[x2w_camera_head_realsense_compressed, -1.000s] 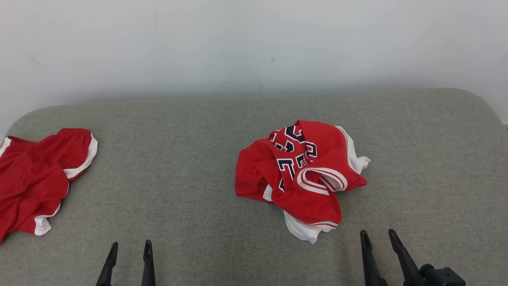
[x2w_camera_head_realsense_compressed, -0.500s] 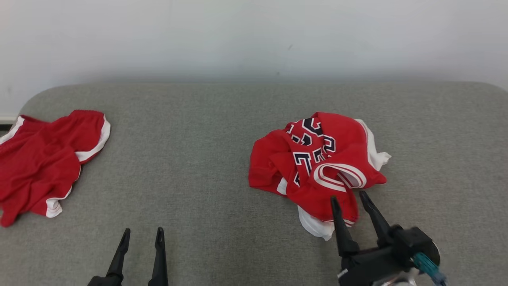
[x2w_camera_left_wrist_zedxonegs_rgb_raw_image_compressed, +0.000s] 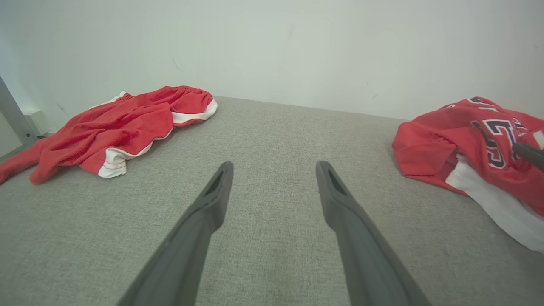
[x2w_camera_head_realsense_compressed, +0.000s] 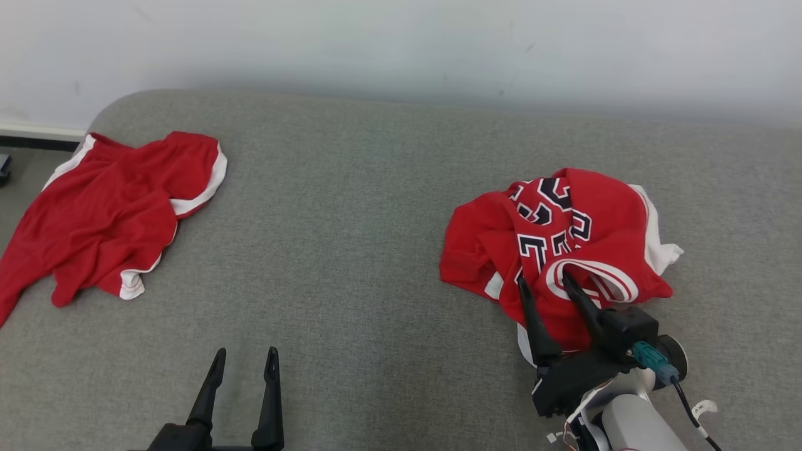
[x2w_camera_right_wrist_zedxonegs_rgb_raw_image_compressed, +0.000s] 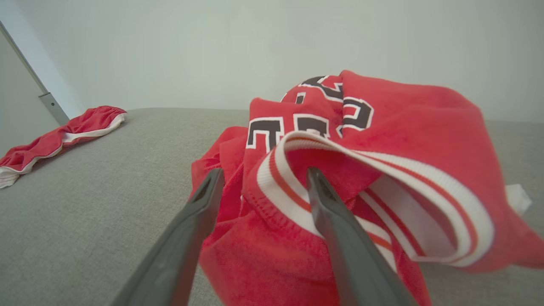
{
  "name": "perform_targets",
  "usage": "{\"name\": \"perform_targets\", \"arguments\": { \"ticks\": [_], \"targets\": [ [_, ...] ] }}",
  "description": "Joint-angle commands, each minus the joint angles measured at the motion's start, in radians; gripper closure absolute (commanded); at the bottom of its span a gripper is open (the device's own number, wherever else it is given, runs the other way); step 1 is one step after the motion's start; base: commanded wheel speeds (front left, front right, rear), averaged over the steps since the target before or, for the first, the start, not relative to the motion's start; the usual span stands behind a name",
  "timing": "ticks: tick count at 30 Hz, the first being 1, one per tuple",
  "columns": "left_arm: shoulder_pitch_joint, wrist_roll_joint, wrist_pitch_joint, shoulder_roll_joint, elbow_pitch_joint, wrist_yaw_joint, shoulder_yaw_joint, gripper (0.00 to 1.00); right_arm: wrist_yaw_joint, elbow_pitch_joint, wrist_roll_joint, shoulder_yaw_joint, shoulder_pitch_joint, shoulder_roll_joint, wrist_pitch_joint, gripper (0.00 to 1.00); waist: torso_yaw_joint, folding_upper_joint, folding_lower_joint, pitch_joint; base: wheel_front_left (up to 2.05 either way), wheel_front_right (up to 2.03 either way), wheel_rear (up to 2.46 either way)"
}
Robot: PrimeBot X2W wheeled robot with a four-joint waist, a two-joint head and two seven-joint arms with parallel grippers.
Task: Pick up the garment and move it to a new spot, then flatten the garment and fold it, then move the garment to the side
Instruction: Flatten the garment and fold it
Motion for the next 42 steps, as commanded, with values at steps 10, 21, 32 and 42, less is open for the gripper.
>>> {"name": "perform_targets", "arguments": {
  "ticks": [10,21,32,42],
  "targets": [
    [0.028,-0.014,-0.003,-0.001,-0.002,0.011,0.023,0.00,-0.002,-0.042,0.002,-0.039,0.020,-0.012,0.000,1.00,-0.028,-0.0001,-0.0001,-0.015,0.00,0.00,0.00],
    [-0.005,-0.016,-0.003,-0.001,0.000,0.004,-0.016,0.00,-0.002,-0.206,0.025,-0.170,0.085,-0.179,0.000,1.00,-0.114,-0.0001,-0.0001,-0.014,0.00,0.00,0.00],
    [-0.011,-0.018,-0.003,-0.001,0.014,0.002,-0.055,0.00,-0.002,-0.013,0.021,-0.202,-0.078,-0.296,0.000,0.73,-0.040,-0.0001,-0.0001,0.008,0.00,0.00,0.00],
    [0.023,-0.014,-0.003,-0.001,0.014,0.007,-0.038,0.00,-0.002,0.043,0.000,-0.194,-0.109,-0.274,0.000,0.00,-0.070,-0.0001,-0.0001,-0.035,0.00,0.00,0.00]
  ]
}}
